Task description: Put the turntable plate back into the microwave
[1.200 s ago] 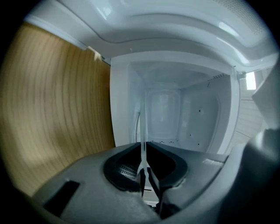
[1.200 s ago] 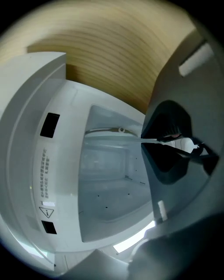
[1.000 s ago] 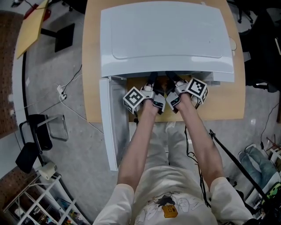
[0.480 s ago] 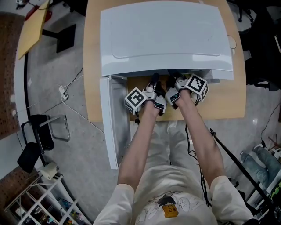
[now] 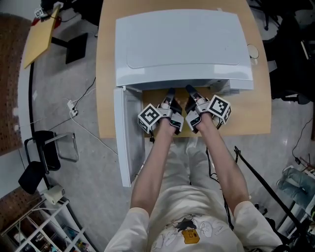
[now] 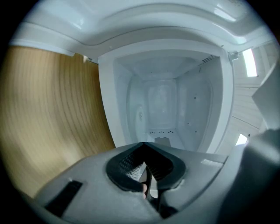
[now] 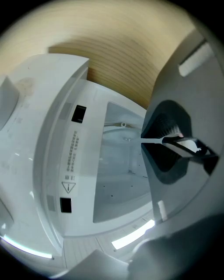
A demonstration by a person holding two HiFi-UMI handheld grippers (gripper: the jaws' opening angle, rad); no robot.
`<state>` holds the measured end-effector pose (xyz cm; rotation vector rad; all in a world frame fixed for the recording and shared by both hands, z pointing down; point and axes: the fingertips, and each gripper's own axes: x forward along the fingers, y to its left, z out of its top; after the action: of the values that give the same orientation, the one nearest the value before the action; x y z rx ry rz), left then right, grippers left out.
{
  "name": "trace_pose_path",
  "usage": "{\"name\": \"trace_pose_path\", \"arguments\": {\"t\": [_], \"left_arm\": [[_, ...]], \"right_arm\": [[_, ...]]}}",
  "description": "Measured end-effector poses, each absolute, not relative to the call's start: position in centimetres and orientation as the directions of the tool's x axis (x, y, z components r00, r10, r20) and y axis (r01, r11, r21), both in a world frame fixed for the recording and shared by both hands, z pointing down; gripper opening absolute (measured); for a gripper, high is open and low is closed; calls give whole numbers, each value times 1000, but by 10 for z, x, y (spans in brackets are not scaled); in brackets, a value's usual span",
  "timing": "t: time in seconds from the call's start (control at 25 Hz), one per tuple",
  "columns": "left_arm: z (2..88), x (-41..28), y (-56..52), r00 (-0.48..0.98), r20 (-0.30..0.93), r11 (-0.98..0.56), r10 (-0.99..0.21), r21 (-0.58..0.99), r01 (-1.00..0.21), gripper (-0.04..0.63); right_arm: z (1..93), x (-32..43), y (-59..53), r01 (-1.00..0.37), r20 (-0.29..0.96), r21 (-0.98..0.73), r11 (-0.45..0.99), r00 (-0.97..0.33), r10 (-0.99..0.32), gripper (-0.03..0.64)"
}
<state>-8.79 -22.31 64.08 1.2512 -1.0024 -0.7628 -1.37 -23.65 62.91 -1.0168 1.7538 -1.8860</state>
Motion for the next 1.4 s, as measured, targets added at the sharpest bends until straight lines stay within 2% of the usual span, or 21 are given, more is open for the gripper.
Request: {"name": "trace_pose_path", "arguments": {"t": [0.16,0.32,0.48,0.68,0.84,1.04,1.4], "left_arm": [[617,-77,-198,420,199,161,-886,979,-124,-1],[590,-64,-174,456,224,132,-861,965,-225,0],[563,-57,-145,469,291,92,-834,911,-402,0],[537,-50,-124,458,346,-27,-819,774,-633,0],[538,-49,-112,416,449,-66,-791,613,-787,0],[547,-45,-98,428,501,-82,-752,573,-816,0],[549,-44,-94,434,522,-105,-734,544,-833,0]], "right_arm": [[610,-8,-214,-247,239,-965,-88,-691,-682,8],[588,-5,-199,-301,226,-954,2,-721,-655,8],[564,-5,-177,-411,253,-903,128,-747,-615,8],[547,4,-155,-625,370,-734,267,-697,-614,8],[538,5,-139,-746,451,-559,362,-639,-623,8],[547,2,-125,-804,525,-414,427,-594,-610,6],[549,9,-122,-816,537,-383,433,-578,-614,7]]}}
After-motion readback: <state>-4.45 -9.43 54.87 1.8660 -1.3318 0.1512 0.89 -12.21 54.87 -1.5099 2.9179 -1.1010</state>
